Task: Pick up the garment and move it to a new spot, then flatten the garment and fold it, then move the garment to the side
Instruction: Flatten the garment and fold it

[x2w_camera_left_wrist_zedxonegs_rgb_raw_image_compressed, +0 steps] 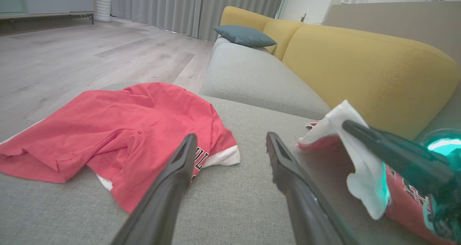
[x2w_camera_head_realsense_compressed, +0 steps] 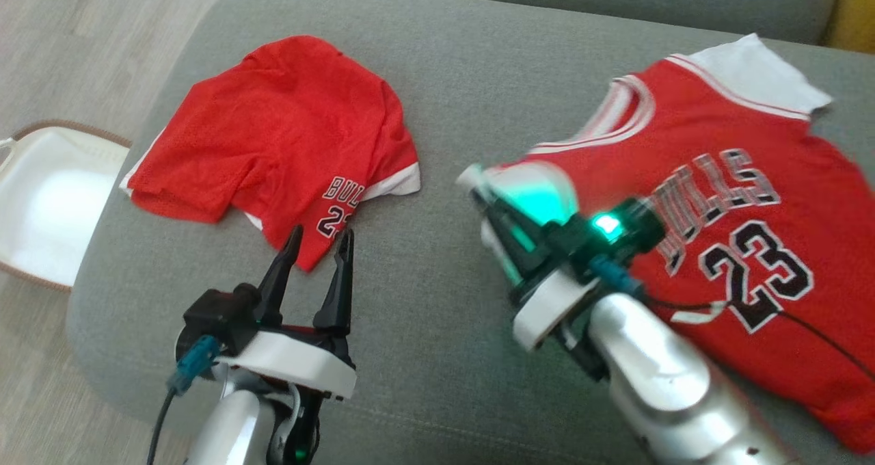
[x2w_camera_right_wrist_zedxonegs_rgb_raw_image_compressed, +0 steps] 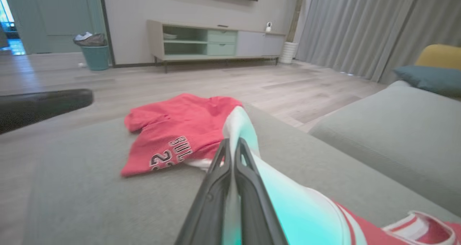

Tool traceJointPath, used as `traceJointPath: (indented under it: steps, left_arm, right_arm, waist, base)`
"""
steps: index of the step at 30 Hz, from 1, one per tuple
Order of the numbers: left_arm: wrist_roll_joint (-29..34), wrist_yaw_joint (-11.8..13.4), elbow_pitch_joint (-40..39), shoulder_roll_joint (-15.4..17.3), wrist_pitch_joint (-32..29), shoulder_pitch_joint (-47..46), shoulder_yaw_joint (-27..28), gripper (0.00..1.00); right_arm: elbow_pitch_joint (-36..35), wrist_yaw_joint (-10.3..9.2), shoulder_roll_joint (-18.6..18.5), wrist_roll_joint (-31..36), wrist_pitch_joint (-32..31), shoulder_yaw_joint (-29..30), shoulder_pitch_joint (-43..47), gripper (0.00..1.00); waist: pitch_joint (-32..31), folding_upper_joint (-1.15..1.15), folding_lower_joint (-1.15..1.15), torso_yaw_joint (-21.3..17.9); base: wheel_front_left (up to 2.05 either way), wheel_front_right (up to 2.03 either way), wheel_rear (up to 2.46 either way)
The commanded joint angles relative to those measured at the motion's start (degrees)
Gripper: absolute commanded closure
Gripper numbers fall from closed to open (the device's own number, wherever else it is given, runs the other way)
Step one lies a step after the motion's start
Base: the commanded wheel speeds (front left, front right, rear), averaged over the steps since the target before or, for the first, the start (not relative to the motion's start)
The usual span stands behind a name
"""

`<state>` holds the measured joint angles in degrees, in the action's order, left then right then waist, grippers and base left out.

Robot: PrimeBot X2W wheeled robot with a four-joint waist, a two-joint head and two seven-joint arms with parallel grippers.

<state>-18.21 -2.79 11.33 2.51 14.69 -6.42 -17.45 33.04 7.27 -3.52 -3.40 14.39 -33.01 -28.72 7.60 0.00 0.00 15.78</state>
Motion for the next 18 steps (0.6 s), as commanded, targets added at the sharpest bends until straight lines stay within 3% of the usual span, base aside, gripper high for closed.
traceJointPath:
  steps: [1, 2, 3, 4, 10, 18]
  left_arm:
    - [0.5, -0.1, -1.5, 0.4, 0.3, -1.9, 2.4, 0.00]
    - [0.6, -0.1, -1.5, 0.4, 0.3, -1.7, 2.4, 0.00]
    - [0.6, -0.1, -1.4, 0.4, 0.3, -1.6, 2.5, 0.00]
    - [0.6, -0.1, -1.4, 0.4, 0.3, -1.4, 2.5, 0.00]
    - [0.8, -0.1, -1.6, 0.4, 0.3, -0.9, 3.2, 0.00]
    - [0.9, -0.2, -2.2, 0.4, 0.3, -0.3, 4.1, 0.00]
  right_arm:
    - [-1.1, 0.22, 0.6, -1.4, 0.6, -2.2, -0.7, 1.00]
    - [-0.7, 0.22, 0.6, -2.5, 0.6, -3.7, -0.8, 0.93]
    - [-0.3, 0.22, 0.6, -3.0, 0.6, -5.0, -1.0, 0.05]
    - [0.2, 0.22, 0.6, -3.5, 0.6, -5.6, -1.1, 0.00]
    - [1.5, 0.22, 0.6, -4.3, 0.6, -5.3, -0.5, 0.00]
    - [-0.9, 0.22, 0.5, 0.3, 0.6, 9.1, 4.6, 0.00]
  waist:
    - [-0.3, 0.00, 0.00, -0.5]
    - [-0.5, 0.00, 0.00, -0.8]
    - [-0.5, 0.00, 0.00, -1.1]
    - [-0.6, 0.00, 0.00, -1.5]
    - [-1.5, 0.00, 0.00, -4.2]
    - [-3.4, 0.00, 0.00, -8.9]
  base:
    - [0.00, 0.00, 0.00]
    - [0.00, 0.00, 0.00]
    - [0.00, 0.00, 0.00]
    - [0.00, 0.00, 0.00]
    - [0.00, 0.00, 0.00]
    - [0.00, 0.00, 0.00]
